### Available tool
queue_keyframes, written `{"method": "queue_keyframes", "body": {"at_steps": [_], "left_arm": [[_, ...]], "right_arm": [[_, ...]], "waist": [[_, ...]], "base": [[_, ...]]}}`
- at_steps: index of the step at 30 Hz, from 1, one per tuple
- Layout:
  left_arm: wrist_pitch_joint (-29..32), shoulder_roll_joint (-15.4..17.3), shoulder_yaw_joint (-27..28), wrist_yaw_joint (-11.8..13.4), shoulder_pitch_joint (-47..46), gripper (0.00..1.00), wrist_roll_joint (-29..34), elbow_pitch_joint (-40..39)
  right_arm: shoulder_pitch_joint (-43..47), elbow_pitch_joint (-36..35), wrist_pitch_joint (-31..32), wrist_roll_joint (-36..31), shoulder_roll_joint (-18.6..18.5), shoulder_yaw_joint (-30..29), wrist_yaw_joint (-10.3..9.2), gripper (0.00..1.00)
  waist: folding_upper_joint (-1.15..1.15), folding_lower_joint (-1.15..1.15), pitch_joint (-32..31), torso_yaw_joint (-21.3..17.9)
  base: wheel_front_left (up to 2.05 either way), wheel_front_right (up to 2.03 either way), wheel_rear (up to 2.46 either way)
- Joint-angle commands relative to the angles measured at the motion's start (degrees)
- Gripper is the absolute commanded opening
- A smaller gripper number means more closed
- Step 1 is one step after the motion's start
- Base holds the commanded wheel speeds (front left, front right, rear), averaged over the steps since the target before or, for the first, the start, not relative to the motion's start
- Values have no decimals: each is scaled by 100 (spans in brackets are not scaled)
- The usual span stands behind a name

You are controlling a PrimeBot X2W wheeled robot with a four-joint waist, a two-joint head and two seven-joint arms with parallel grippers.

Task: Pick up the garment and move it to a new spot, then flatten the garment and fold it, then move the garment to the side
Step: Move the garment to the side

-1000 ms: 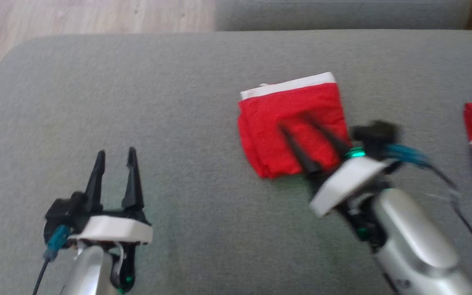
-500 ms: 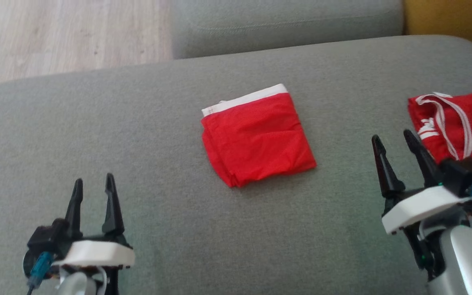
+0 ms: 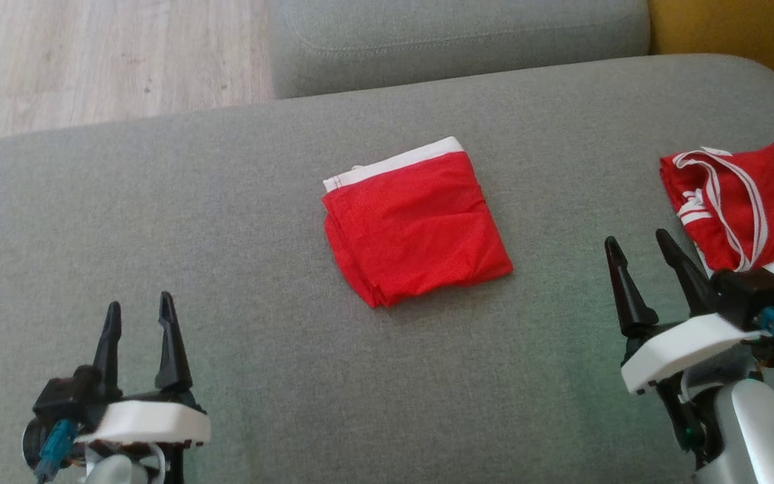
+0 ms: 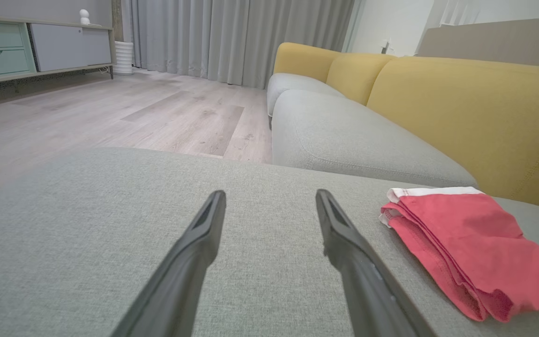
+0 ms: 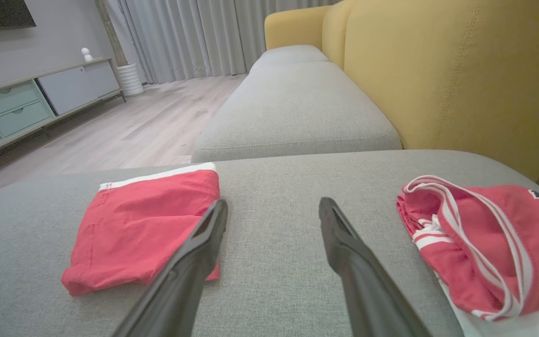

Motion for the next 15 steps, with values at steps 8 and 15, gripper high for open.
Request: {"method": "queue_keyframes", "body": {"at_steps": [8, 15], "left_arm": [[86, 144, 73, 43, -406, 100, 1, -464], [108, 74, -147, -5, -801, 100, 47, -602]], "right_arm": [[-1008, -190, 624, 236, -20, 433, -5, 100], [-2289, 786, 1604, 561, 42, 534, -5, 100]], "waist": [[0, 1, 489, 162], [0, 1, 1044, 649]], "base": [[0, 0, 0], [0, 0, 0]]}}
